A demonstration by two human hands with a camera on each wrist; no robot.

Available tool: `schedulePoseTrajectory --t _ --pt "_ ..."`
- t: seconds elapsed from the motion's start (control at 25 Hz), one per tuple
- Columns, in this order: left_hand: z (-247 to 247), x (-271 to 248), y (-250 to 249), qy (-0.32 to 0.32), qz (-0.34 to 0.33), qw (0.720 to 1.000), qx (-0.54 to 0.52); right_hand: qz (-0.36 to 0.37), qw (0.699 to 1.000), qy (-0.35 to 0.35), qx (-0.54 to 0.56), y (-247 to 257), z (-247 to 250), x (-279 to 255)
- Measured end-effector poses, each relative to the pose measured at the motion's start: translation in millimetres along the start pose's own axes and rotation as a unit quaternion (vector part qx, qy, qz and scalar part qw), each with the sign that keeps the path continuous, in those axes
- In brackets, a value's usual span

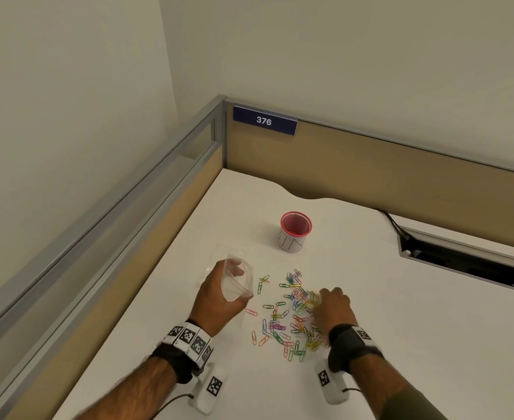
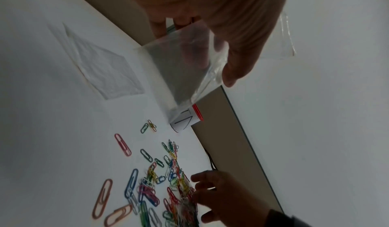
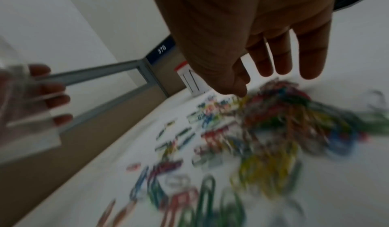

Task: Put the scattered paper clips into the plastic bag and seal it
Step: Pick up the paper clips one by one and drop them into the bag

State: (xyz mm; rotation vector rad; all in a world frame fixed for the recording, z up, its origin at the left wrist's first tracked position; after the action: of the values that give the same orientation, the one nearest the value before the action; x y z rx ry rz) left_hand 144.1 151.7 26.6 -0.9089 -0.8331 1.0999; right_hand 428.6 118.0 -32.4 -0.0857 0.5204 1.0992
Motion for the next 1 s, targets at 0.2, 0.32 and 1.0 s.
schedulePoseTrajectory --t 0.2,0.32,1.0 --pt "-0.2 -2.9 7.7 -0.001 0.013 1.0 0.0 0.085 0.996 -0.004 0.012 27.4 -19.9 -9.8" --pt "0.7 -2.7 11.6 0.001 0.015 1.0 -0.002 0.092 0.995 -0.012 0.049 19.9 -12.3 -12.2" --pt "-21.1 4.7 11.0 0.025 0.032 0.999 -0.003 0.125 0.991 -0.039 0.029 19.3 -5.2 3.8"
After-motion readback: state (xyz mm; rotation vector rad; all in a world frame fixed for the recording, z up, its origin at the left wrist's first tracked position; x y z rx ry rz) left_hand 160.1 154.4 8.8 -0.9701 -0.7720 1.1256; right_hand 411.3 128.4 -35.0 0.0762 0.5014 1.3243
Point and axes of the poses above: each hand's wrist, its own x-axis towards the middle knuckle, its own z-axis out of the back of the hand, y = z × x, the point moved 6 cm from there along x, towards the middle knuckle, and after that the axes turned 3 degrees about y, right-handed, at the moved point
